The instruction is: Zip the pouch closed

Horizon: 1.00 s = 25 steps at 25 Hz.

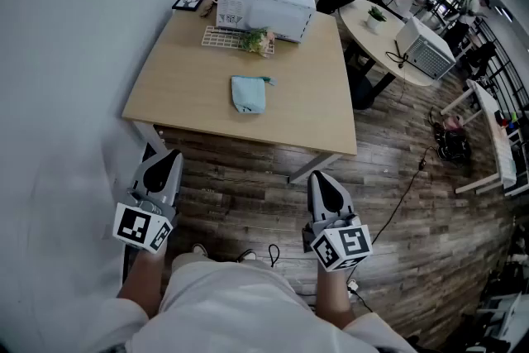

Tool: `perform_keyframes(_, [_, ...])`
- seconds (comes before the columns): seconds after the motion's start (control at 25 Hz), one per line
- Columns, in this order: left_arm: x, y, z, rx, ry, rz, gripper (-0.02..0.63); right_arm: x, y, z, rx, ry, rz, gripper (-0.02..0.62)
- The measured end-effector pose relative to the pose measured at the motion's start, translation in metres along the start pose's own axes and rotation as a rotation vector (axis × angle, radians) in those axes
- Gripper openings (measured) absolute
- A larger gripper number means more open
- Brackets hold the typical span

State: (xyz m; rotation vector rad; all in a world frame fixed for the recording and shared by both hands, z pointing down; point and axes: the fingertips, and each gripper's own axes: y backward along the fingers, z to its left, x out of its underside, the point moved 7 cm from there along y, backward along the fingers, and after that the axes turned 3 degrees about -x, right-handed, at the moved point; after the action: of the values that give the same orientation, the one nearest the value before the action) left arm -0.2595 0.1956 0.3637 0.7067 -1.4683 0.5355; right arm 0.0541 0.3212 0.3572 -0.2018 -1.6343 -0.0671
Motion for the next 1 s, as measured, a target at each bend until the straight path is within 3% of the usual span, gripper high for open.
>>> perform_keyframes(0.48, [0.000, 0.000, -0.018, -0.042, -0.007, -0.012, 0.011, 0.000, 0.003, -0.021, -0.048, 0.017, 0.004, -0.002])
perform_keyframes(0.76, [-0.004, 0.000, -0.031, -0.036, -0.011, -0.056, 0.011, 0.010, 0.005, -0.045, -0.114, -0.068, 0.031, 0.003])
perform_keyframes(0.8, [-0.005, 0.000, -0.032, -0.040, -0.009, -0.055, 0.011, 0.010, 0.005, -0.048, -0.130, -0.082, 0.034, 0.061])
perform_keyframes(0.84, [-0.005, 0.000, -0.033, -0.045, -0.004, -0.054, 0.044, 0.010, 0.006, -0.052, -0.144, -0.094, 0.037, 0.186])
perform_keyframes(0.92, [-0.004, -0.001, -0.034, -0.063, 0.011, -0.054, 0.183, 0.009, 0.009, -0.060, -0.154, -0.102, 0.035, 0.201])
perform_keyframes(1.0, [-0.003, -0.002, -0.038, -0.085, 0.018, -0.054, 0.238, 0.008, 0.015, -0.070, -0.154, -0.107, 0.022, 0.245])
